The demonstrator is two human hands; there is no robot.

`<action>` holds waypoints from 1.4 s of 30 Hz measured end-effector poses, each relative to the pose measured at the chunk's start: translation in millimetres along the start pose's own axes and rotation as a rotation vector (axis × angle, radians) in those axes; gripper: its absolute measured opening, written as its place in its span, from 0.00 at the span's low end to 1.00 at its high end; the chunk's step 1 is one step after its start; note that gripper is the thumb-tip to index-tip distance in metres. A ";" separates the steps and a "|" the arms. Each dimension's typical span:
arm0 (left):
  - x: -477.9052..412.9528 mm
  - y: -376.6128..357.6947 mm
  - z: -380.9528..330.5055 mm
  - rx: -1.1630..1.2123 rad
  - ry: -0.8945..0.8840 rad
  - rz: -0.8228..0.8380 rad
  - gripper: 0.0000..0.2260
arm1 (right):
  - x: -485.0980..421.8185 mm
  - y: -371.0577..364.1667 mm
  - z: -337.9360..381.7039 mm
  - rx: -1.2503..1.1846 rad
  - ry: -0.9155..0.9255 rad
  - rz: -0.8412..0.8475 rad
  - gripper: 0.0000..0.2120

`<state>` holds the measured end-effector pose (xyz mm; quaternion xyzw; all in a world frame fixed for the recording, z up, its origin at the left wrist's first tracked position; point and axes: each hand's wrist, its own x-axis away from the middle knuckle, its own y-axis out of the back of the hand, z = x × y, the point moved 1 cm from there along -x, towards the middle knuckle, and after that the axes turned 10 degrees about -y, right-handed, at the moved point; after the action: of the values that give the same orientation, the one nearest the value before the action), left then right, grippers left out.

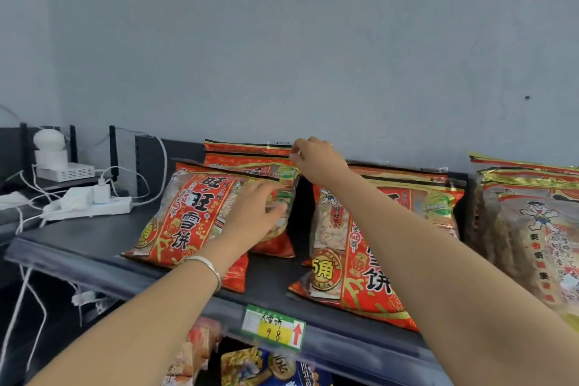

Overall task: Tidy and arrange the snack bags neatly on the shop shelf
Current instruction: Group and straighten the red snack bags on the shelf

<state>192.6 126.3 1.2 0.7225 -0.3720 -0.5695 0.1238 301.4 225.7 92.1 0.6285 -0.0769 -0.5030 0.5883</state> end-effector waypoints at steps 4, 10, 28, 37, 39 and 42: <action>1.8 39.9 45.3 -0.065 0.061 -0.087 0.17 | -15.3 -29.0 44.4 -0.003 0.081 0.065 0.14; 5.5 75.5 134.8 -0.235 0.233 -0.049 0.30 | -42.1 -72.1 98.9 0.065 0.000 0.188 0.21; 26.3 45.1 201.5 -0.093 0.189 0.027 0.45 | -85.3 -97.7 110.6 -0.087 -0.400 0.195 0.17; 18.6 44.0 208.5 -0.053 0.224 0.018 0.39 | -85.5 -100.4 109.7 0.322 -0.344 0.048 0.15; -0.6 52.0 207.5 -0.027 0.219 -0.036 0.36 | -84.8 -100.4 108.4 0.365 -0.277 0.044 0.14; -34.4 61.3 200.8 -0.089 0.149 -0.063 0.30 | -90.1 -101.2 97.0 0.314 -0.260 0.092 0.16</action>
<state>-18.0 156.3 -1.1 0.7679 -0.3134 -0.5338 0.1651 137.8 253.4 77.5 0.6380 -0.2581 -0.5343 0.4908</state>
